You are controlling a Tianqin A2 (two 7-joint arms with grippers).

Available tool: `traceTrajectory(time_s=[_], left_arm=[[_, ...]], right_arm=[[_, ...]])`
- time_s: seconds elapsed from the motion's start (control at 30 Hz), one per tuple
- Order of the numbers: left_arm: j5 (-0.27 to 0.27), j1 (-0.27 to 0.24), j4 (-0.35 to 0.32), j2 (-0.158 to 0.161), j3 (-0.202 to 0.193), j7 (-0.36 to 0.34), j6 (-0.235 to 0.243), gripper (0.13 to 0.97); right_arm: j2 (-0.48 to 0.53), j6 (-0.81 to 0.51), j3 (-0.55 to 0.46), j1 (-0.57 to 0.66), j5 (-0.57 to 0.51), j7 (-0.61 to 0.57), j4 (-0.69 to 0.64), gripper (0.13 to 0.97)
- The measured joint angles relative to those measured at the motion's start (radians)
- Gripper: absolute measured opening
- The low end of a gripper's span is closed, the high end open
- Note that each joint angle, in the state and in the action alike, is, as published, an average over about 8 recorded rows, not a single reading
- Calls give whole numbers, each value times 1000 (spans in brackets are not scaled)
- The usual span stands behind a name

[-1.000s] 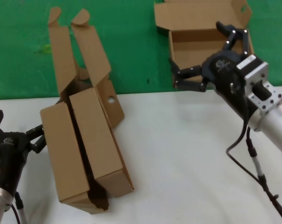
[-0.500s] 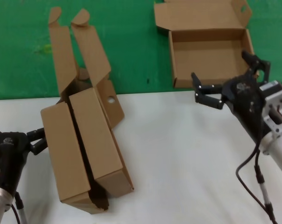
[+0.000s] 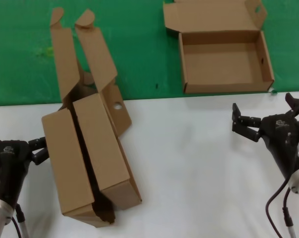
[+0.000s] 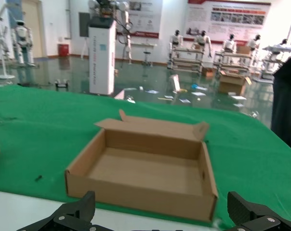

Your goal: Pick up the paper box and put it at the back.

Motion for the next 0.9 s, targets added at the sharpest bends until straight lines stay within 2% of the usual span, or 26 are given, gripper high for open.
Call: traceTrajectory(time_s=[0.9], left_arm=[[0,0,0,0,0,0,0,966]], right_arm=[[1,18,1,-11,23,-12,-6,966]])
